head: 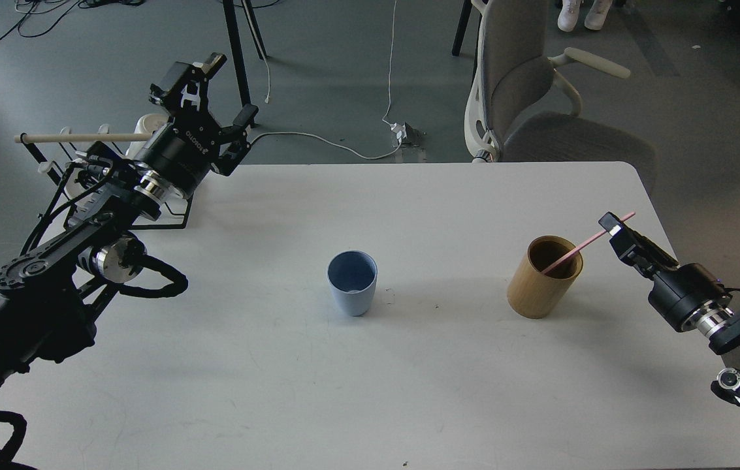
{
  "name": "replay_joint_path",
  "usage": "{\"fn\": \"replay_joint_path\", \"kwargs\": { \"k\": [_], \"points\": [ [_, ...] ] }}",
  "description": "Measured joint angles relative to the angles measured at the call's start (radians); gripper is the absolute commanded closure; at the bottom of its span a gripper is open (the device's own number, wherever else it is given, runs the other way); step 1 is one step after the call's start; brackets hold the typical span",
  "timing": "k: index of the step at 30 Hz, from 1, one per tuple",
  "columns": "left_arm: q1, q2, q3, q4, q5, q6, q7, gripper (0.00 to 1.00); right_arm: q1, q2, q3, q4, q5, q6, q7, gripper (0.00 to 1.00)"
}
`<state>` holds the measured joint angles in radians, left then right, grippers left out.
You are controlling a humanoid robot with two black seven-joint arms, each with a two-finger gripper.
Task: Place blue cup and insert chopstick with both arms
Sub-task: 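Grasp the pink straw and pull it up out of the tan cup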
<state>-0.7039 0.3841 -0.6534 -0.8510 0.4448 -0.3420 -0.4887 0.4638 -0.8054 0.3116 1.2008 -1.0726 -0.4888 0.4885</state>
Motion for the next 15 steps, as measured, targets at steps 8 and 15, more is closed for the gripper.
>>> {"fn": "replay_joint_path", "kwargs": {
  "k": [8, 15],
  "points": [
    [0.003, -0.004, 0.001, 0.003, 0.0, 0.0, 0.0, 0.08, 0.004, -0.069, 0.043, 0.061, 0.005, 0.0, 0.0, 1.0],
    [0.011, -0.012, 0.002, 0.029, 0.0, 0.0, 0.0, 0.08, 0.0, -0.215, 0.149, 0.19, 0.028, 0.0, 0.0, 1.0]
  ]
}}
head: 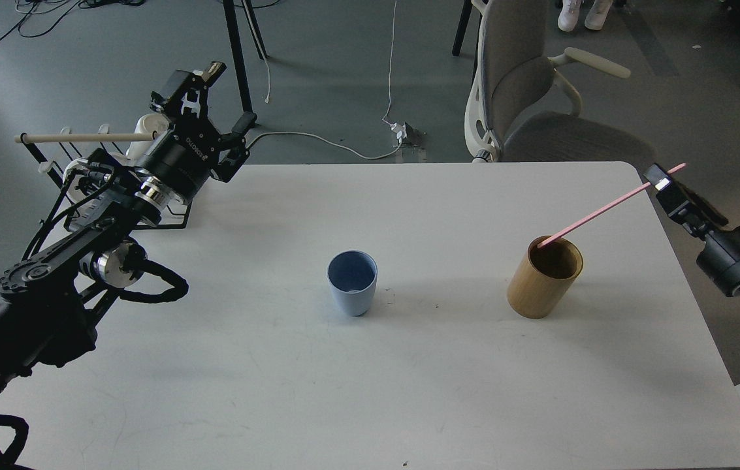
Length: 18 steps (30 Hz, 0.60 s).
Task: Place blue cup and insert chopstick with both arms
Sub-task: 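Grasp the pink straw and pull it up out of the tan cup, then carry the pink straw over the blue cup with the right gripper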
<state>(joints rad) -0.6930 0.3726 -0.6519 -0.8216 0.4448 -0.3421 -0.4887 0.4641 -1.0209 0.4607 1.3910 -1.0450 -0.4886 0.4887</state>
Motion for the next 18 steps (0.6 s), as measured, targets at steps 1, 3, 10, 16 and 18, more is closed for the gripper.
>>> {"fn": "replay_joint_path", "kwargs": {
  "k": [1, 3, 10, 16, 18],
  "points": [
    [0.001, -0.001, 0.0, 0.007, 0.0, 0.0, 0.0, 0.08, 0.0, -0.027, 0.018, 0.029, 0.014, 0.0, 0.0, 1.0],
    [0.003, -0.003, 0.0, 0.021, 0.0, 0.0, 0.0, 0.08, 0.0, -0.078, 0.048, 0.077, 0.05, 0.0, 0.0, 1.0],
    [0.004, -0.044, 0.0, 0.139, 0.0, 0.0, 0.0, 0.08, 0.075, -0.007, 0.11, 0.128, 0.101, 0.026, 0.0, 1.0],
    [0.007, -0.059, 0.004, 0.193, 0.0, -0.002, 0.0, 0.07, 0.366, 0.22, -0.186, -0.021, 0.029, 0.094, 0.0, 1.0],
    [0.01, -0.059, 0.004, 0.195, 0.0, -0.002, 0.0, 0.07, 0.486, 0.286, -0.349, -0.076, 0.023, 0.097, 0.0, 1.0]
  ]
}}
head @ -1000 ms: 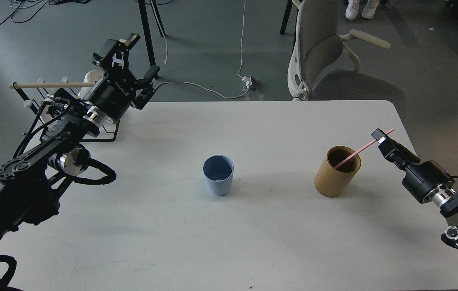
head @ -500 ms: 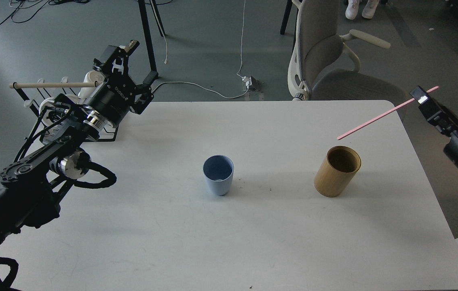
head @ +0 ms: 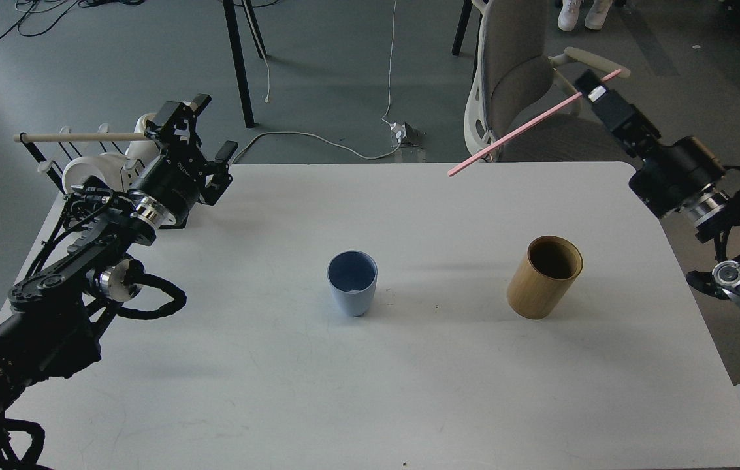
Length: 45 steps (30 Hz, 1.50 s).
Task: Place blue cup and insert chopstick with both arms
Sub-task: 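Carry the pink straw over the blue cup with the right gripper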
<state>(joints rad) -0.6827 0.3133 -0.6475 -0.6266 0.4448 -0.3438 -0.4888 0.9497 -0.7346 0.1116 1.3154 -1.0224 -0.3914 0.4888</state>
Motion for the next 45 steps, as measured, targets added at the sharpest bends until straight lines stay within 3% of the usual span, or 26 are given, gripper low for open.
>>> {"fn": "replay_joint_path", "kwargs": {
  "k": [6, 13, 27, 31, 34, 36, 39, 41, 45],
  "points": [
    [0.003, 0.002, 0.0, 0.001, 0.0, 0.0, 0.0, 0.07, 0.231, 0.19, -0.276, -0.115, -0.01, 0.001, 0.0, 1.0],
    [0.004, -0.002, 0.0, 0.001, -0.001, 0.0, 0.0, 0.07, 0.345, 0.285, -0.413, -0.169, -0.071, 0.014, 0.0, 1.0],
    [0.008, -0.002, 0.0, 0.001, -0.001, 0.0, 0.0, 0.06, 0.354, 0.397, -0.478, -0.253, -0.095, 0.015, 0.0, 0.99],
    [0.014, -0.002, 0.0, 0.001, -0.001, 0.0, 0.0, 0.06, 0.35, 0.428, -0.478, -0.279, -0.096, 0.014, 0.0, 0.95],
    [0.015, -0.002, -0.001, 0.001, -0.002, 0.0, 0.0, 0.06, 0.338, 0.448, -0.478, -0.291, -0.096, 0.012, 0.0, 0.81],
    [0.015, -0.002, -0.001, 0.001, -0.002, 0.0, 0.0, 0.06, 0.328, 0.461, -0.478, -0.293, -0.096, 0.009, 0.0, 0.61],
    [0.015, -0.002, -0.001, 0.001, -0.002, 0.0, 0.0, 0.06, 0.314, 0.471, -0.472, -0.293, -0.09, 0.004, 0.0, 0.41],
    [0.016, -0.002, -0.001, 0.001, -0.001, 0.0, 0.0, 0.06, 0.305, 0.472, -0.465, -0.293, -0.085, 0.003, 0.0, 0.35],
    [0.016, -0.002, -0.001, 0.001, -0.001, 0.0, 0.0, 0.06, 0.297, 0.467, -0.455, -0.29, -0.077, 0.001, 0.0, 0.32]
  ]
}}
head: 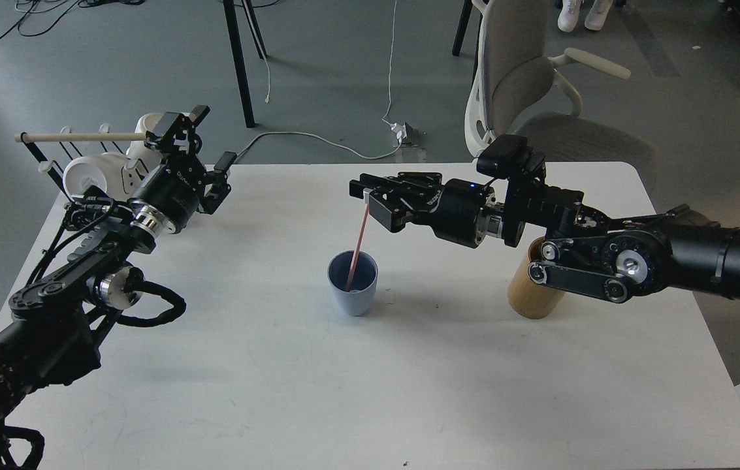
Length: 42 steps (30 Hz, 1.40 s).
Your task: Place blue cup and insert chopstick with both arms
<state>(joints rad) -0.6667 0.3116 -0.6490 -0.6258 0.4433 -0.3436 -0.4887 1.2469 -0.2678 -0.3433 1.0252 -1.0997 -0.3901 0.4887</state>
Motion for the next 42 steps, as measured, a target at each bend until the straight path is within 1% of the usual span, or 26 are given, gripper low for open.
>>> {"fn": "replay_joint_path", "kwargs": {
  "k": [5, 7, 10, 13, 15, 19, 20, 22, 23, 26, 28, 31, 35, 42],
  "points": [
    [0.0, 0.001, -0.001, 0.0, 0.0, 0.0, 0.0, 0.06, -0.013, -0.009, 0.039, 0.005, 0.018, -0.008, 0.0, 0.28],
    [0.0, 0.001, -0.001, 0.0, 0.0, 0.0, 0.0, 0.06, -0.025, -0.019, 0.083, 0.008, 0.041, -0.012, 0.0, 0.23],
    [0.0, 0.002, -0.003, -0.002, 0.0, 0.0, 0.0, 0.06, -0.052, -0.047, 0.168, 0.011, 0.112, -0.013, 0.0, 0.22],
    [-0.005, 0.003, -0.007, -0.012, 0.0, -0.003, 0.0, 0.06, -0.096, -0.085, 0.278, 0.018, 0.234, -0.011, 0.0, 0.22],
    [-0.009, 0.003, -0.009, -0.016, 0.0, -0.02, 0.0, 0.06, -0.143, -0.115, 0.37, 0.02, 0.355, -0.003, 0.0, 0.21],
    [-0.029, 0.002, -0.017, -0.021, -0.001, -0.08, 0.0, 0.06, -0.237, -0.14, 0.553, 0.028, 0.576, 0.007, 0.0, 0.19],
    [-0.037, 0.002, -0.02, -0.025, -0.005, -0.094, 0.0, 0.06, -0.261, -0.145, 0.597, 0.036, 0.621, 0.012, 0.0, 0.17],
    [-0.047, 0.002, -0.022, -0.035, -0.013, -0.12, 0.0, 0.06, -0.305, -0.164, 0.667, 0.068, 0.688, 0.033, 0.0, 0.06],
    [-0.053, 0.002, -0.022, -0.041, -0.017, -0.131, 0.0, 0.06, -0.329, -0.176, 0.699, 0.09, 0.722, 0.053, 0.0, 0.02],
    [-0.072, 0.002, -0.022, -0.044, -0.021, -0.143, 0.0, 0.06, -0.405, -0.197, 0.787, 0.134, 0.817, 0.158, 0.0, 0.01],
    [-0.081, 0.004, -0.022, -0.044, -0.023, -0.145, 0.0, 0.06, -0.446, -0.201, 0.831, 0.143, 0.855, 0.248, 0.0, 0.01],
    [-0.094, 0.01, -0.023, -0.043, -0.027, -0.145, 0.0, 0.06, -0.472, -0.193, 0.87, 0.143, 0.87, 0.327, 0.0, 0.01],
    [-0.109, 0.02, -0.045, -0.042, -0.06, -0.145, 0.0, 0.06, -0.485, -0.168, 0.896, 0.138, 0.873, 0.343, 0.0, 0.01],
    [-0.114, 0.021, -0.062, -0.041, -0.14, -0.145, 0.0, 0.06, -0.487, -0.107, 0.973, 0.138, 0.873, 0.338, 0.0, 0.01]
  ]
}}
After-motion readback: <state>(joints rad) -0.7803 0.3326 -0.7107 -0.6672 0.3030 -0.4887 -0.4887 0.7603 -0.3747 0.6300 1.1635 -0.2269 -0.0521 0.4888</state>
